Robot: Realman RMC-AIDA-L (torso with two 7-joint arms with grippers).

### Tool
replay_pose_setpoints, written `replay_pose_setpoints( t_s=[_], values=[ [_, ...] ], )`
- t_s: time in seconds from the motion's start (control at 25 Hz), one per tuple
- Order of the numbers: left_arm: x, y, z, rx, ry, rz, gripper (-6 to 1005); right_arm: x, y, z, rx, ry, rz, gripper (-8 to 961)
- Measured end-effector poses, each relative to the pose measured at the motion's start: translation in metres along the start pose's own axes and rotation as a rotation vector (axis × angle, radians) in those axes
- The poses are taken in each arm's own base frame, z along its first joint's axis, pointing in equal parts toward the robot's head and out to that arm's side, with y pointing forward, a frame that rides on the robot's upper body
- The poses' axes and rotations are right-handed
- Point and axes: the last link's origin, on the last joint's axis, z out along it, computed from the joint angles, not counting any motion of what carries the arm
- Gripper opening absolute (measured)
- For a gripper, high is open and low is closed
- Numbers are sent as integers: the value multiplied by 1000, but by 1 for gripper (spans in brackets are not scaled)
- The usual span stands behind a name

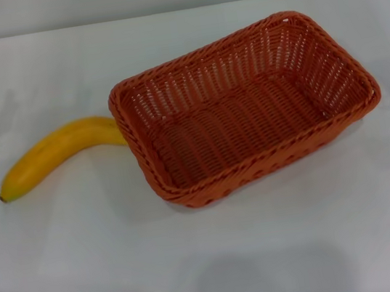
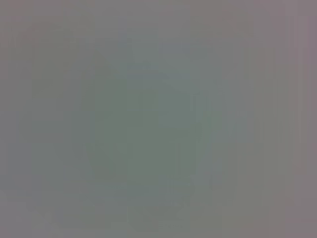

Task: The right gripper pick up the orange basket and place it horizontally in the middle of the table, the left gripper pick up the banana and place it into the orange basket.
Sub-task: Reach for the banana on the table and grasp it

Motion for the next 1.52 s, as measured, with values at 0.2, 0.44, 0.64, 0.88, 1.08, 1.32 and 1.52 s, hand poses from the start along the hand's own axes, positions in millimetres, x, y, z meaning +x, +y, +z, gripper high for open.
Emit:
replay_pose_setpoints(
  t_s=[0.2,0.44,0.64,0.88,1.08,1.32,1.52],
  values=[
    [17,6,23,-54,-182,11,763,2,-6,0,40,11,7,874],
    [46,16,36,-87,-375,95,861,5,-16,-1,102,36,13,874],
    [73,27,30,-144,-493,204,885,4,-24,-3,147,30,17,874],
    [99,45,19,-207,-656,348,895,7,-30,-4,184,57,22,874],
    [110,53,12,-238,-753,512,895,8,-35,-5,217,63,28,874],
    [97,60,14,-320,-844,688,894,7,-35,-1,220,59,29,874],
    [82,69,17,-391,-882,787,893,8,-33,0,218,61,35,874]
  ],
)
